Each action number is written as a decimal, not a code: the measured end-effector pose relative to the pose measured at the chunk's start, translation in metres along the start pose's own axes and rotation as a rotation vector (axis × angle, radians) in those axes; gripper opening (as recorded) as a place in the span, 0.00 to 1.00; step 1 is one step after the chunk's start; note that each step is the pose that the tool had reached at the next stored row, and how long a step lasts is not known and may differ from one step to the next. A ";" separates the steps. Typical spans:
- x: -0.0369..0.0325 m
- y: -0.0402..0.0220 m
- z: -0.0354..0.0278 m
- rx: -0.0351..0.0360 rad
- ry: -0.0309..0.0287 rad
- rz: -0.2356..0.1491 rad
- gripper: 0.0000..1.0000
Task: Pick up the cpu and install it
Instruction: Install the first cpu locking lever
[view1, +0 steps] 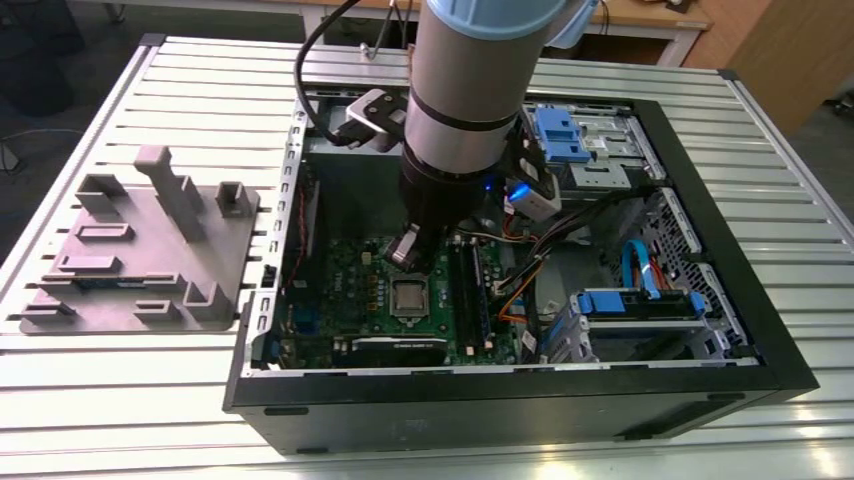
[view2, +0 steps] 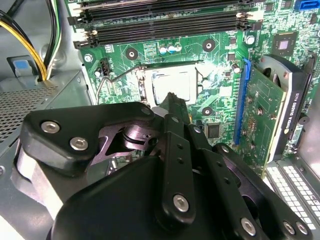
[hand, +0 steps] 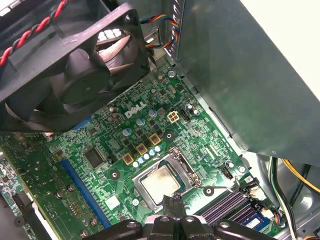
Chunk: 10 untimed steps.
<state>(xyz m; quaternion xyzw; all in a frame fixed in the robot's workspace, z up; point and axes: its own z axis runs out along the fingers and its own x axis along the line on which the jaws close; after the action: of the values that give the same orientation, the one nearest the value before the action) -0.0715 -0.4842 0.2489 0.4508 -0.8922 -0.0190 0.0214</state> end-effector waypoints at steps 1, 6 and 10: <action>0.0000 0.0000 -0.0006 0.0001 0.0004 0.000 0.10; -0.0003 0.0009 -0.0112 0.0000 0.0001 0.000 0.10; -0.0006 0.0016 -0.0183 0.0000 0.0001 0.000 0.10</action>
<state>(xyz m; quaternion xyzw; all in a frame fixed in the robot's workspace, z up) -0.0715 -0.4830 0.2673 0.4508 -0.8922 -0.0189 0.0215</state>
